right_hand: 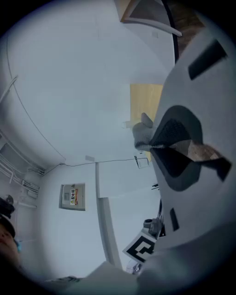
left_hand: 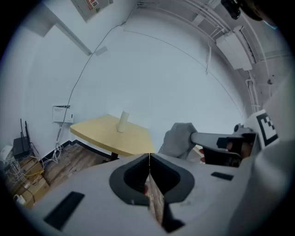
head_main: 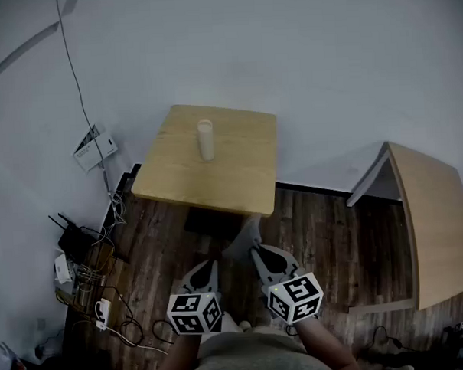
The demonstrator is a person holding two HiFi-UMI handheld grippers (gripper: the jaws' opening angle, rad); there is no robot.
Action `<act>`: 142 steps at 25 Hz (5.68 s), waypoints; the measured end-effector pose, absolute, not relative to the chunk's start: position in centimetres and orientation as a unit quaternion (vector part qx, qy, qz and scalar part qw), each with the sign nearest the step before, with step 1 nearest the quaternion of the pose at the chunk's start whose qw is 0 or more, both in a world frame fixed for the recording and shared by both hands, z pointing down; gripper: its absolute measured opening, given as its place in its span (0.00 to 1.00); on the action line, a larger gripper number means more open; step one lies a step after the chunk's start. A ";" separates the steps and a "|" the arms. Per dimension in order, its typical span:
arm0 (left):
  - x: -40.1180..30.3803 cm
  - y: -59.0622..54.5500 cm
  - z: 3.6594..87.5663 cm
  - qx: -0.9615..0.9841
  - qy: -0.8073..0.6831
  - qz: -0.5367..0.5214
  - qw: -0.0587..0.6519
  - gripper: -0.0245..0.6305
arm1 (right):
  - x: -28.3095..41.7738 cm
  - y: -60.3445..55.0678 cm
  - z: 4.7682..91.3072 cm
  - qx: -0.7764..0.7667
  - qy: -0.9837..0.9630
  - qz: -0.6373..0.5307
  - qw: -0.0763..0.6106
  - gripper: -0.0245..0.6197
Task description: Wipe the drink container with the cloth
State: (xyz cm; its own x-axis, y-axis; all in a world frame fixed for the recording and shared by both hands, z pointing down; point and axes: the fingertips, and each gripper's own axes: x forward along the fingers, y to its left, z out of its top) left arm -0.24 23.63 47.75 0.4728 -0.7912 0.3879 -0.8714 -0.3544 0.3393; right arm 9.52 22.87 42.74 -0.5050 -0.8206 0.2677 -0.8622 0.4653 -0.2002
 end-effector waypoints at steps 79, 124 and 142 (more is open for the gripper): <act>-5.7 -8.9 47.4 0.841 -0.467 0.089 0.257 0.04 | 5.8 -9.0 42.4 0.543 -0.824 0.146 0.074 0.05; -4.9 -18.7 51.9 0.784 -0.536 0.097 0.297 0.04 | 6.9 -26.8 49.5 0.465 -0.853 0.124 0.203 0.05; -4.8 -18.7 53.1 0.775 -0.540 0.100 0.311 0.04 | 6.2 -28.1 53.9 0.459 -0.844 0.143 0.238 0.05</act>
State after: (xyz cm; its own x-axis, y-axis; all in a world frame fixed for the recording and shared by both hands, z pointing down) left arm -4.76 -18.69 53.12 0.3959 -0.7755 0.4918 -0.9005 -0.2227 0.3736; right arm 6.17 -28.14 53.95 -0.4650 -0.7074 0.5323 -0.8431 0.5373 -0.0226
